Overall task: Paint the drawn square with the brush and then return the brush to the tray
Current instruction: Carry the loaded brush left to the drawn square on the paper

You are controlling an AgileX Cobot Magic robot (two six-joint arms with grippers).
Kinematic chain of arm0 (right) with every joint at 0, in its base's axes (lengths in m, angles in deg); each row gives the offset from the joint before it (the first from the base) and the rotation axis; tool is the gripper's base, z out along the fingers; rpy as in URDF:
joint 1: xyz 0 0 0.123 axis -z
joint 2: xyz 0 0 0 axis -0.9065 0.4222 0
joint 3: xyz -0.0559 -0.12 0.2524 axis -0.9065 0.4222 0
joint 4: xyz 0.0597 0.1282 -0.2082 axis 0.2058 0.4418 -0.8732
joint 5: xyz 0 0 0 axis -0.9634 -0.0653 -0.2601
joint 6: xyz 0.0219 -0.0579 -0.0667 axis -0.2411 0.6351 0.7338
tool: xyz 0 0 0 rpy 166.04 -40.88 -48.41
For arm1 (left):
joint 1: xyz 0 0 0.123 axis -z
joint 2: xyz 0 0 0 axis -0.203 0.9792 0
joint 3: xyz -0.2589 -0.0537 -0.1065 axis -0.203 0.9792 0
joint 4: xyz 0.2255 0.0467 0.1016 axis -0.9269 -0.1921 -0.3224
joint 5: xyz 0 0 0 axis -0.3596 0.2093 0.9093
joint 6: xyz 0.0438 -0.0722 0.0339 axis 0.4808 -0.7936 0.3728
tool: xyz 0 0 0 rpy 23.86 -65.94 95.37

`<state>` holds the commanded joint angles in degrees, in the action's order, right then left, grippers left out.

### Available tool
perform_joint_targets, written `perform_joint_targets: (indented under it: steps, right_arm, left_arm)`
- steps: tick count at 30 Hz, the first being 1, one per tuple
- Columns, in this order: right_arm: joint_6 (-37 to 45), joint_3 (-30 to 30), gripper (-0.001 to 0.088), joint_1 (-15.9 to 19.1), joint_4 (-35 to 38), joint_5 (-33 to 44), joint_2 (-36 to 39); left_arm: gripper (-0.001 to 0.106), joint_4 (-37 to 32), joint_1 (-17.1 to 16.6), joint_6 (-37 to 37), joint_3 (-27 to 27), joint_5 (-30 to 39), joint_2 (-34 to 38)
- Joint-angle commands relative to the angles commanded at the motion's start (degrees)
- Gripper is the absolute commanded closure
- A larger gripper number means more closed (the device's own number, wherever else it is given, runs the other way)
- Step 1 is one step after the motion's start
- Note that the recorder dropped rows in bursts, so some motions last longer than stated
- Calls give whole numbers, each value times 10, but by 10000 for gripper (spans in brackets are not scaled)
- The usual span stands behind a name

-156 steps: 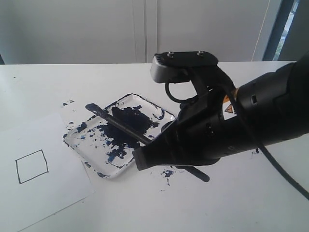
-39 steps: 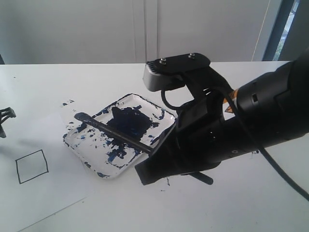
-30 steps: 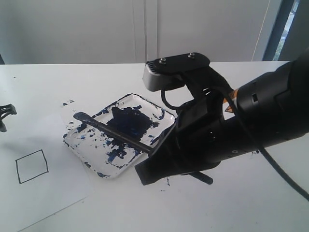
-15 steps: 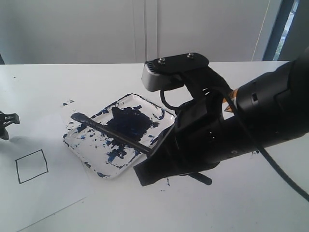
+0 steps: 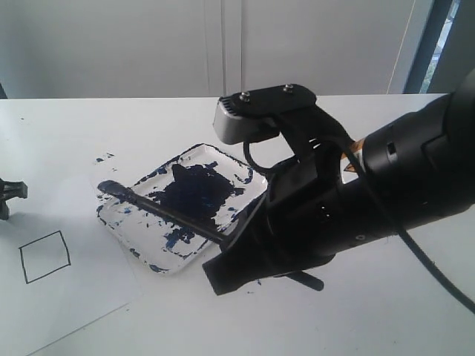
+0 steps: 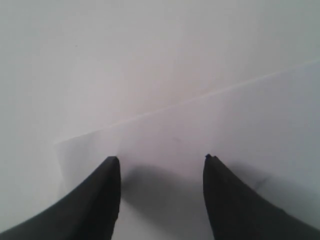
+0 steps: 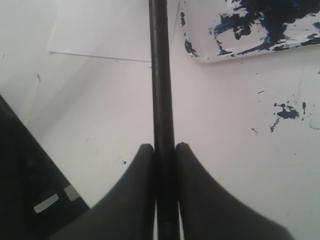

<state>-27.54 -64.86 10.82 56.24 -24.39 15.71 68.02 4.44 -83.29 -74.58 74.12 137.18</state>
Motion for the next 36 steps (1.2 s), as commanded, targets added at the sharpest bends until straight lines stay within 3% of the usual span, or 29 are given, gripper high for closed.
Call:
perform_joint_targets:
  steps: [9, 17, 36]
  right_arm:
    - [82, 0, 868, -7, 108, -44, 62]
    - [87, -21, 868, -63, 111, -120, 139]
    - [87, -114, 868, -98, 108, -187, 318]
  left_arm:
    - [502, 1, 0, -6, 0, 1, 0]
    - [502, 1, 0, -4, 0, 5, 0]
    - [502, 1, 0, -2, 0, 4, 0]
